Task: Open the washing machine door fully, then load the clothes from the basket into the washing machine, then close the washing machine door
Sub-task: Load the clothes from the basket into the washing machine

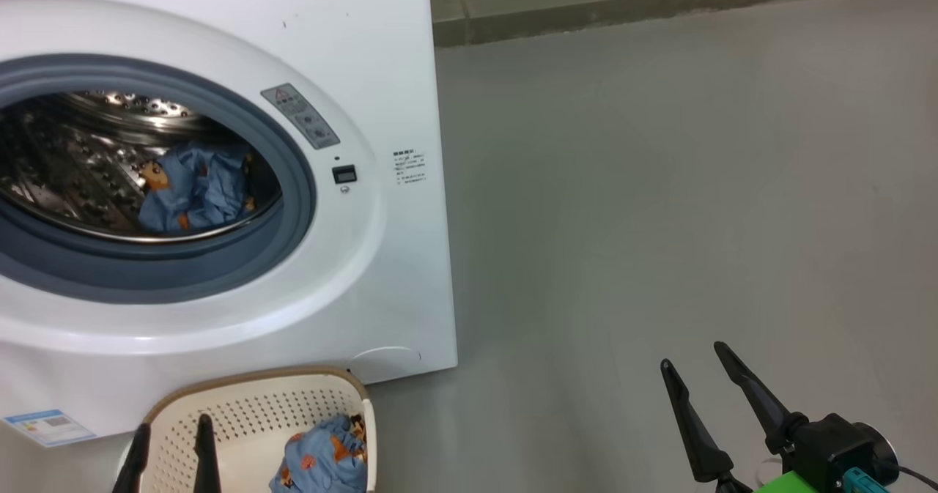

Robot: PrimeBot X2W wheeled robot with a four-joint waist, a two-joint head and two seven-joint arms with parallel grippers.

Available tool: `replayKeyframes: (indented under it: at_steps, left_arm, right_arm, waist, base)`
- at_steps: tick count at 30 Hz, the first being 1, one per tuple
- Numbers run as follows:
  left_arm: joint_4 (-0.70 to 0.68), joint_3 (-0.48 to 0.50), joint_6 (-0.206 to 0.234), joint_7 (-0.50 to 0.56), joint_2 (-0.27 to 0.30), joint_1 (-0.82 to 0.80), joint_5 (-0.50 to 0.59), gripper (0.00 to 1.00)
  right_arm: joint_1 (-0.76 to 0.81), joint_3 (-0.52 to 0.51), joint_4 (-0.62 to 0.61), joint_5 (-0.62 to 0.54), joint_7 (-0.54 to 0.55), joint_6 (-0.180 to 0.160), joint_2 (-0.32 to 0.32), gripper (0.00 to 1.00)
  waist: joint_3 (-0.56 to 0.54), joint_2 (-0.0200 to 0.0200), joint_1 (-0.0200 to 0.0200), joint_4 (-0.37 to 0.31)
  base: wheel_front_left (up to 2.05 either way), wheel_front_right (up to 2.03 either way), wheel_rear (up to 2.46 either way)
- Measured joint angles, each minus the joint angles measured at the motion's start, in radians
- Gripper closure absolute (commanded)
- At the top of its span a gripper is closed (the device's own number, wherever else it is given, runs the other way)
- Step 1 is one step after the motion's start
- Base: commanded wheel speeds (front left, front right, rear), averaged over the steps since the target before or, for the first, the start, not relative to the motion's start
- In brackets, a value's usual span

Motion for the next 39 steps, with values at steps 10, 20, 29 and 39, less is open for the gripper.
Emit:
replayKeyframes:
  at_steps: [10,20,29,39]
  left_arm:
    - [0.101,-0.034,0.035,0.0,-0.001,-0.068,-0.017,0.0]
    - [0.351,-0.077,0.042,0.0,-0.007,-0.291,-0.009,0.0]
    - [0.619,-0.081,0.028,0.0,-0.004,-0.516,0.01,0.0]
    - [0.834,-0.051,0.016,0.0,0.007,-0.695,-0.001,0.0]
  right_arm:
    - [-0.004,0.008,-0.041,0.007,0.01,0.0,-0.057,0.0]
    - [-0.068,-0.005,-0.091,0.037,0.008,0.0,-0.143,0.0]
    - [-0.117,-0.019,-0.104,0.064,-0.014,0.0,-0.182,0.0]
    - [-0.163,-0.019,-0.1,0.071,-0.033,0.0,-0.194,0.0]
  waist:
    - [0.096,0.0,0.0,0.011]
    - [0.272,0.0,0.0,0.024]
    - [0.441,0.0,0.0,0.021]
    - [0.584,0.0,-0.0001,-0.008]
  base:
    - [0.0,0.0,0.0]
    - [0.0,0.0,0.0]
    - [0.0,0.0,0.0]
    - [0.0,0.0,0.0]
